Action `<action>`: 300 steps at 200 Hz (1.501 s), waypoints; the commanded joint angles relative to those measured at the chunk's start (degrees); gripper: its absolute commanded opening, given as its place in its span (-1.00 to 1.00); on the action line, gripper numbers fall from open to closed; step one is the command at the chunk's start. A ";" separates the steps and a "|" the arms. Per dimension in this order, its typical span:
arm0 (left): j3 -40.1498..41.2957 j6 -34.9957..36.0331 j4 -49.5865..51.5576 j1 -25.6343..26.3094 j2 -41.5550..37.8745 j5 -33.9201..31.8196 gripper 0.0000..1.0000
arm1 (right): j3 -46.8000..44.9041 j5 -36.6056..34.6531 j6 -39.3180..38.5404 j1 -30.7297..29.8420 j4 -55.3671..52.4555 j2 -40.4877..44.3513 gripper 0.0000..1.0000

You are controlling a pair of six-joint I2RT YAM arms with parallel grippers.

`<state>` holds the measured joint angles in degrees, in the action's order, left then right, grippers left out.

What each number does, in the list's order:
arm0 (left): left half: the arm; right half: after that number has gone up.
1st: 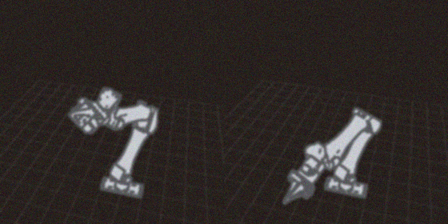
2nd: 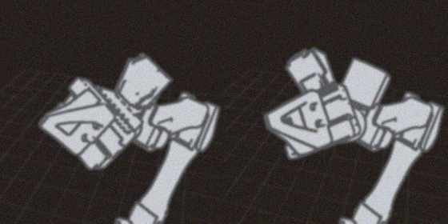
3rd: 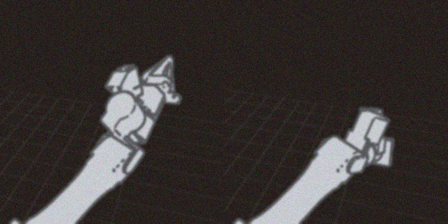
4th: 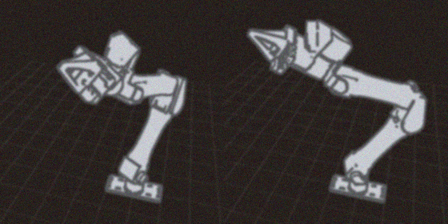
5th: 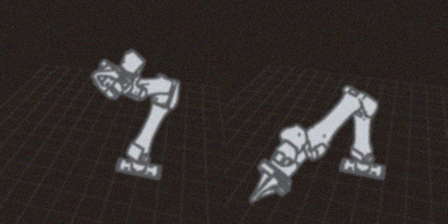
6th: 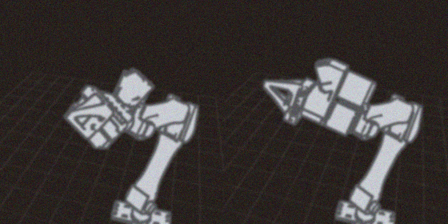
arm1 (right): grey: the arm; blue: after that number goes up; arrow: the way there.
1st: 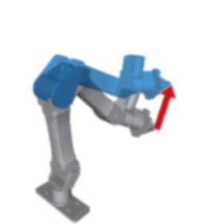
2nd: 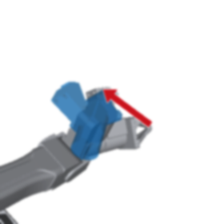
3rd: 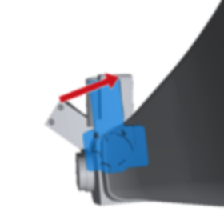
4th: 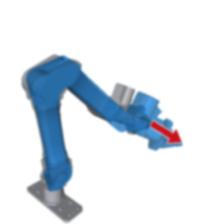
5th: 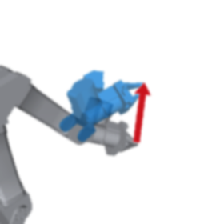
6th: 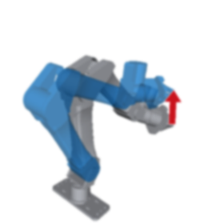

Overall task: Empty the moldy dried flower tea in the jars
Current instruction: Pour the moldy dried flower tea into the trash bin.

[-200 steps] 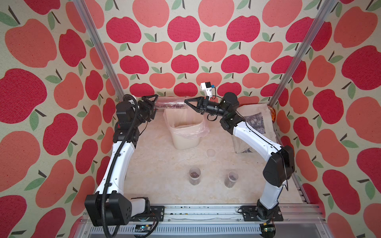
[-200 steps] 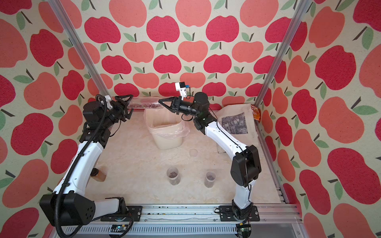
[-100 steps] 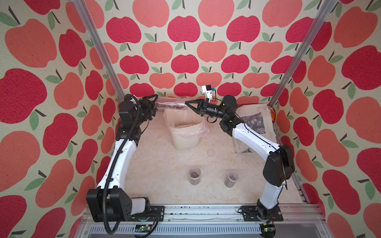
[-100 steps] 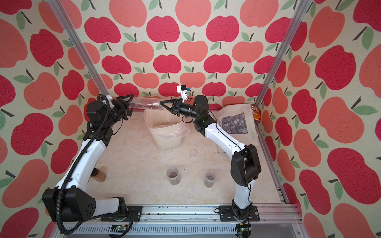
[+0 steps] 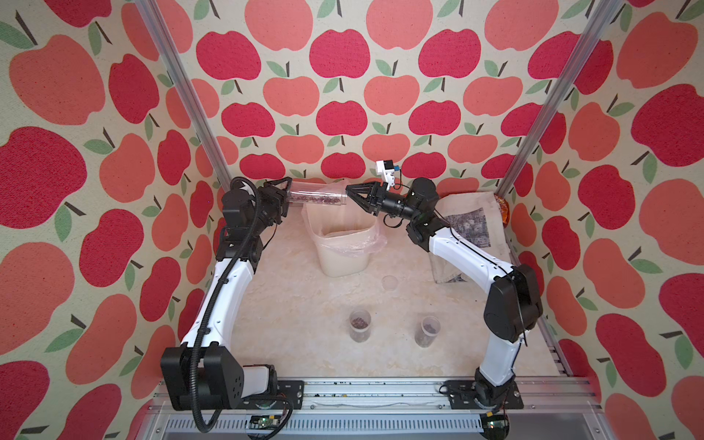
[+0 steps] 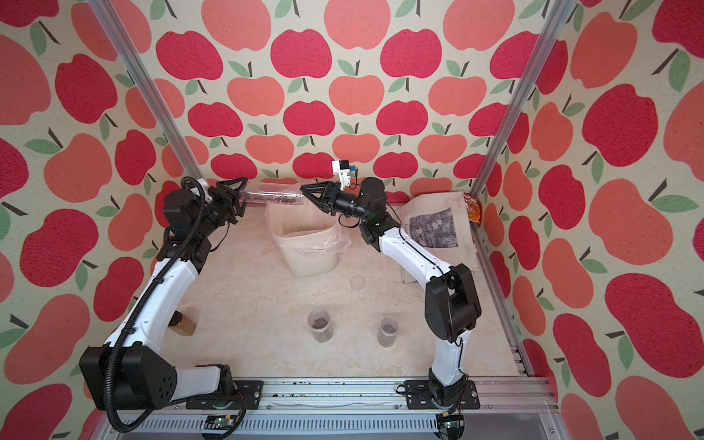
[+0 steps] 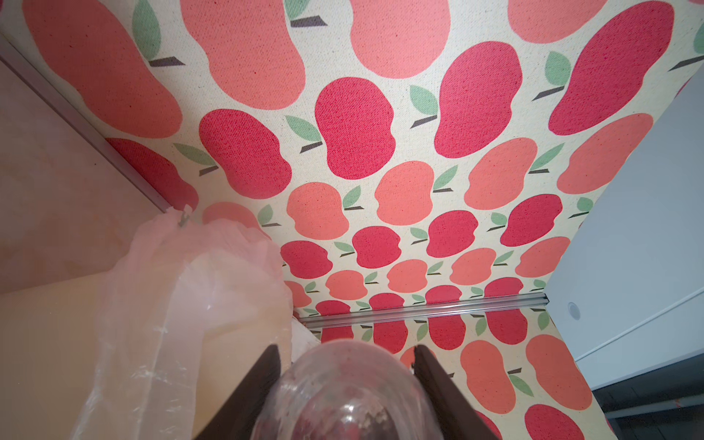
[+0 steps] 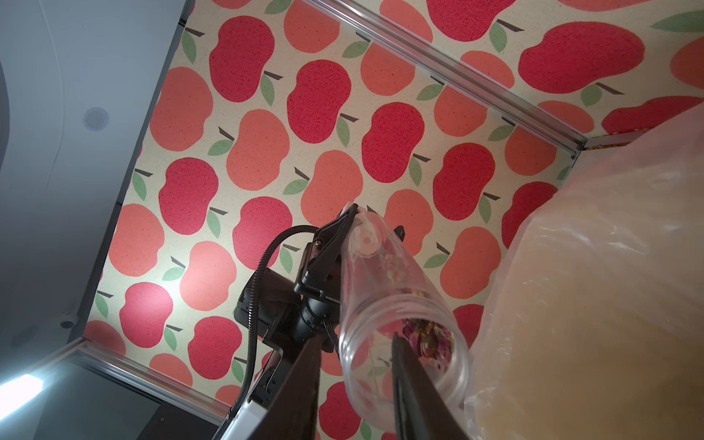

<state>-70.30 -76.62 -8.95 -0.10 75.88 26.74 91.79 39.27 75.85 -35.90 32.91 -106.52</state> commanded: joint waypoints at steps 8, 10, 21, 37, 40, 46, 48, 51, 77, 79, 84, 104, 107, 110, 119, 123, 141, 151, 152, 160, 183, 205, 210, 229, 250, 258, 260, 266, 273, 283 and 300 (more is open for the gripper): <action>-1.19 3.72 -0.29 -0.28 0.14 -1.07 -0.85 | -2.78 -2.02 -4.21 1.07 -2.20 3.10 -0.12; -1.40 4.12 0.11 -0.30 0.10 -1.12 -0.85 | -2.96 -2.18 -4.46 1.09 -2.51 3.36 -0.10; -2.62 6.22 1.94 -0.17 0.30 -1.12 -0.87 | -4.18 -2.98 -6.63 1.42 -4.46 4.93 -0.01; -4.38 9.54 4.43 0.04 0.38 -1.30 -0.87 | -5.72 -4.08 -9.84 1.87 -7.42 7.38 0.11; -4.71 10.24 4.91 0.09 0.49 -1.41 -0.87 | -6.00 -4.29 -10.43 1.99 -8.01 7.87 0.13; -5.38 11.56 5.98 0.18 0.46 -1.65 -0.87 | -6.60 -4.68 -11.54 2.19 -9.11 8.77 0.18; -5.66 12.06 6.41 0.25 0.53 -1.79 -0.88 | -6.79 -4.78 -11.90 2.27 -9.58 9.07 0.19; -5.98 12.67 6.89 0.38 0.55 -1.99 -0.87 | -7.13 -5.01 -12.44 2.41 -10.04 9.51 0.22; -9.52 18.94 12.43 1.41 1.16 -3.79 -0.87 | -9.61 -5.95 -17.03 3.58 -14.87 13.22 0.38; -9.81 19.33 12.85 1.57 1.17 -3.91 -0.87 | -9.79 -6.00 -17.47 3.72 -15.21 13.50 0.38; -10.35 20.30 13.72 1.68 1.33 -4.18 -0.87 | -10.23 -6.09 -18.45 3.95 -16.43 14.28 0.41; -11.70 22.66 15.53 2.22 1.94 -4.83 -0.87 | -12.03 -6.61 -21.88 4.73 -20.06 17.04 0.51; -11.78 22.93 15.61 2.29 2.03 -4.95 -0.87 | -12.40 -6.65 -22.32 4.85 -20.52 17.46 0.52; -11.92 23.10 15.70 2.29 2.04 -5.07 -0.87 | -12.68 -6.73 -22.71 4.99 -21.00 17.91 0.53; -12.20 23.79 16.09 2.45 2.34 -5.48 -0.87 | -13.46 -6.99 -24.10 5.37 -22.56 19.10 0.55; -12.37 24.13 16.27 2.47 2.43 -5.63 -0.87 | -13.83 -7.05 -24.74 5.58 -23.29 19.61 0.56; -13.17 26.14 17.37 2.79 3.09 -6.65 -0.87 | -15.16 -7.57 -27.62 6.09 -26.55 21.95 0.62; -13.86 27.50 18.27 3.12 3.54 -7.45 -0.87 | -15.81 -8.00 -29.40 6.36 -28.35 23.26 0.66; -13.88 27.62 18.36 3.10 3.60 -7.51 -0.87 | -15.87 -8.03 -29.56 6.36 -28.56 23.36 0.67; -14.46 28.84 18.97 3.46 3.95 -8.18 -0.87 | -16.38 -8.44 -30.96 6.54 -30.02 24.33 0.69; -16.23 32.43 20.72 4.47 5.15 -9.87 -0.87 | -17.45 -9.66 -34.89 6.80 -33.89 26.85 0.79; -18.77 37.17 23.45 6.10 6.59 -12.31 -0.87 | -18.11 -10.69 -38.66 6.93 -37.73 28.66 0.85; -19.50 38.16 24.21 6.75 7.00 -12.89 -0.88 | -18.15 -10.82 -39.37 6.96 -38.54 29.01 0.86; -22.36 43.33 27.45 8.94 8.35 -15.82 -0.88 | -19.03 -11.22 -41.49 7.14 -40.86 30.25 0.87; -25.97 51.14 31.37 12.04 10.11 -21.02 -0.88 | -20.46 -11.63 -42.67 7.33 -42.21 31.68 0.88; -26.97 54.34 32.28 13.44 10.66 -23.37 -0.88 | -20.98 -11.71 -42.97 7.52 -42.46 32.12 0.88; -27.21 55.14 32.43 13.72 10.82 -24.05 -0.89 | -21.11 -11.72 -43.05 7.51 -42.48 32.22 0.88; -27.85 57.34 33.09 14.73 11.31 -26.20 -0.89 | -21.47 -11.77 -43.22 7.62 -42.64 32.54 0.88; -28.46 59.98 33.53 15.95 11.80 -28.34 -0.90 | -21.81 -11.83 -43.40 7.68 -42.81 32.92 0.88; -29.15 63.53 33.88 17.68 12.54 -31.21 -0.91 | -22.15 -12.00 -43.71 7.84 -43.16 33.37 0.88; -30.10 69.88 33.69 20.96 13.88 -36.33 -0.93 | -22.69 -12.27 -44.25 8.04 -43.67 34.05 0.87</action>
<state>-97.58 -19.66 21.93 17.39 87.77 0.51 70.13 28.08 34.35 -28.45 -8.60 -74.61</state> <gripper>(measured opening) 0.545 0.938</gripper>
